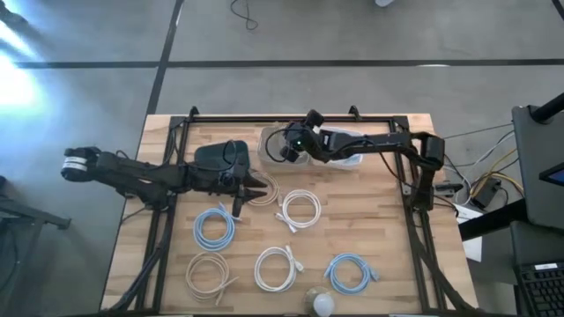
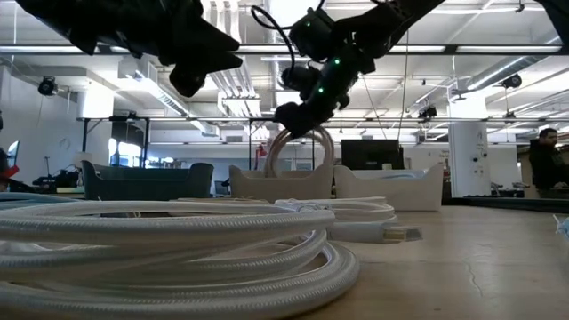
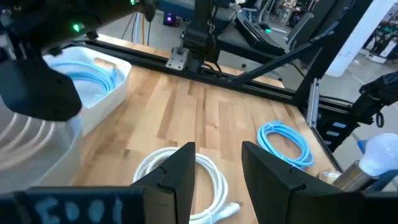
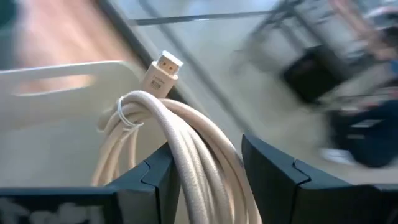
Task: Pick & Place USB Port
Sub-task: Put the middle brown USB cable into the gray bin, then put the top brown USB cable into the gray bin
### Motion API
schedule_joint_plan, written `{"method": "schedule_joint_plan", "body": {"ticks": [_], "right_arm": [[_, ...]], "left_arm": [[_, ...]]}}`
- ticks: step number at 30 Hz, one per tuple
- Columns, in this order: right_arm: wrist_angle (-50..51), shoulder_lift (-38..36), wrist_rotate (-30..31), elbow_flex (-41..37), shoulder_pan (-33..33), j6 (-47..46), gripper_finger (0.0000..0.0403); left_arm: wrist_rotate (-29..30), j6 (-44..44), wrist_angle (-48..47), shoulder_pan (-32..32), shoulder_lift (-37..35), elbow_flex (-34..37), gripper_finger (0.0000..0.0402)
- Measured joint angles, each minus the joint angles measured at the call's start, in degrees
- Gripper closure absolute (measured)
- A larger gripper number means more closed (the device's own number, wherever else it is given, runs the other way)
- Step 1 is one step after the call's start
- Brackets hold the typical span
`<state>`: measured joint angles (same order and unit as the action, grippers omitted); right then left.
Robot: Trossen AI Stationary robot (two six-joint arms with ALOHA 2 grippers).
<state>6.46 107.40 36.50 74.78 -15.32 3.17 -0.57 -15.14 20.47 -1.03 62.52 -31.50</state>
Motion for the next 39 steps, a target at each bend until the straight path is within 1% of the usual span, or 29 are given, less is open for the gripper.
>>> {"method": "schedule_joint_plan", "body": {"ticks": [2, 7, 10, 13, 17, 24, 29, 31, 33, 35, 37, 39], "right_arm": [[-0.5, 1.7, -2.5, -0.1, 0.0, -0.6, 0.0243], [-1.4, 5.1, -2.5, 0.1, 0.0, 5.0, 0.0237], [-0.9, 5.8, -2.5, 0.1, 0.0, 7.2, 0.0231], [-0.7, 5.4, -2.6, 0.1, 0.0, 7.5, 0.0223], [0.1, 2.9, -2.6, 0.3, 0.1, 7.4, 0.0216], [6.8, -3.8, -2.5, 0.3, 1.8, 7.4, 0.0215], [15.8, -9.9, -2.5, 0.3, 3.9, 7.1, 0.0219], [19.9, -13.0, -3.0, 0.2, 4.8, 5.4, 0.0223], [23.0, -16.2, -6.8, -0.2, 5.4, 3.4, 0.0227], [24.1, -19.4, -13.7, -1.5, 5.5, 2.0, 0.0233], [22.4, -22.8, -22.0, -4.3, 5.4, 1.0, 0.0239], [18.2, -26.2, -28.2, -8.2, 5.3, 0.5, 0.0245]], "left_arm": [[0.0, -0.2, 0.0, -0.2, 0.0, 0.0, 0.0266], [0.0, -1.2, 0.0, -0.7, 0.0, 0.0, 0.0266], [0.0, -1.4, 0.0, -0.8, 0.0, 0.0, 0.0266], [0.0, -1.4, 0.0, -0.9, 0.0, 0.0, 0.0266], [0.0, -1.4, -0.6, -0.9, 0.0, 0.0, 0.0266], [0.0, -2.7, -7.3, -1.2, 1.0, 0.0, 0.0266], [0.3, -2.9, -7.2, -2.4, 5.8, 0.0, 0.0266], [0.6, -3.0, -7.7, -2.8, 8.6, 0.0, 0.0266], [1.1, -3.0, -9.3, -3.1, 11.2, -0.8, 0.0266], [3.1, -2.5, -12.5, -3.3, 13.4, -2.5, 0.0266], [5.6, -0.5, -17.9, -3.4, 15.4, -4.8, 0.0266], [9.0, 1.6, -23.4, -3.5, 17.5, -7.3, 0.0266]]}}
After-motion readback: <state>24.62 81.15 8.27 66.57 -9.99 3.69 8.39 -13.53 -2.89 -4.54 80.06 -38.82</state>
